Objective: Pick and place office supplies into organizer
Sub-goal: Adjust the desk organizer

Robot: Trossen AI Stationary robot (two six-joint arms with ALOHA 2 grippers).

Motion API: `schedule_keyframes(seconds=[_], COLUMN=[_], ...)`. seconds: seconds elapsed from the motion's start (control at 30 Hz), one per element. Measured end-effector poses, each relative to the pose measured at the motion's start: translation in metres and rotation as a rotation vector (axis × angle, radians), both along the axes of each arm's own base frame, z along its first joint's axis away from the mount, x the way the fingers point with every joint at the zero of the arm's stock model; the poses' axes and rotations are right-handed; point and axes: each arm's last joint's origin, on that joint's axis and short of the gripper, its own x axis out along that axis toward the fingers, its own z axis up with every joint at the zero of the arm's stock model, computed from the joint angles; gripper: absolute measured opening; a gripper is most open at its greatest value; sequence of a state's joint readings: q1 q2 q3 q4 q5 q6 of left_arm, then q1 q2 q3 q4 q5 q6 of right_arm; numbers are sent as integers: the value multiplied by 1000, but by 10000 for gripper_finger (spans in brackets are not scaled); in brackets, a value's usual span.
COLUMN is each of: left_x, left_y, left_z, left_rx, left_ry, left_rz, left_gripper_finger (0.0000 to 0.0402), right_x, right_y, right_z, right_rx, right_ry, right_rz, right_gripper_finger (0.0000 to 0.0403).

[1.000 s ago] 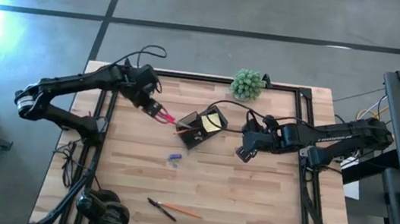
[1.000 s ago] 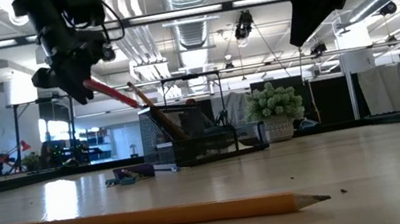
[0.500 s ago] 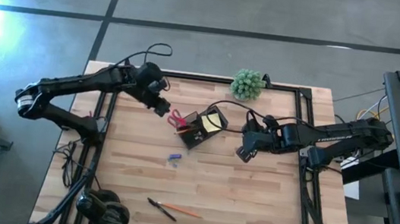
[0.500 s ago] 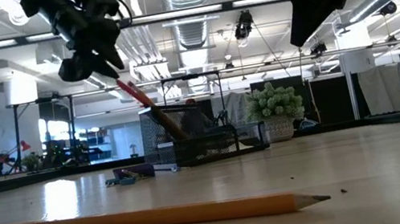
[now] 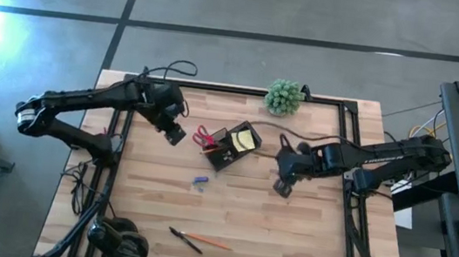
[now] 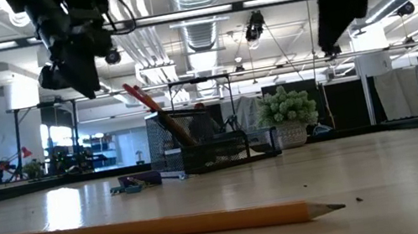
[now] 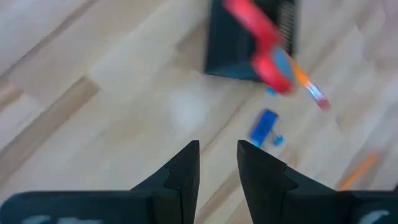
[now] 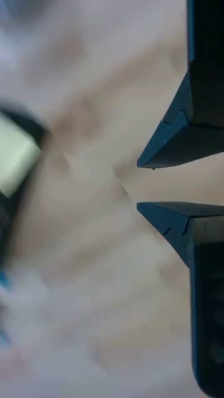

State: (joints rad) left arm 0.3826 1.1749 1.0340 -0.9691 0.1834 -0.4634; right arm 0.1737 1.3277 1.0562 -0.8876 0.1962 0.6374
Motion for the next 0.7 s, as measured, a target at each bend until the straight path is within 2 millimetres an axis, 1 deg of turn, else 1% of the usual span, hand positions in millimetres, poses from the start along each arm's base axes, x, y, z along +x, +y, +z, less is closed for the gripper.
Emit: schedule_keyframes(seconds=[0.07, 0.13, 0.27, 0.33, 0.43, 0.57, 0.63, 0.7], left_x=[1, 3, 5, 7, 15, 33, 46, 61], left_y=[-12, -24, -49, -64, -83, -98, -100, -100], left_z=[3, 5, 4, 2, -5, -16, -26, -39], left_rx=[14, 3, 13, 28, 9, -16, -22, -30], left_ry=[-14, -26, -16, -13, -9, -41, -84, -125], left_rz=[-80, -119, -42, -38, -22, 6, 6, 13], left_gripper_finger=[93, 93, 93, 93, 93, 93, 93, 93], right_x=[0, -2, -4, -4, -1, 9, 19, 27], right_y=[10, 17, 19, 19, 21, 18, 15, 11], right_z=[-5, -11, -24, -29, -29, -30, -27, -31], right_rx=[39, 56, 55, 59, 75, 77, 81, 62], right_ry=[-12, -21, -38, -54, -82, -114, -160, -146], right_rz=[51, 53, -57, -66, -39, -36, -43, -37], right_gripper_finger=[87, 86, 92, 96, 101, 105, 104, 102])
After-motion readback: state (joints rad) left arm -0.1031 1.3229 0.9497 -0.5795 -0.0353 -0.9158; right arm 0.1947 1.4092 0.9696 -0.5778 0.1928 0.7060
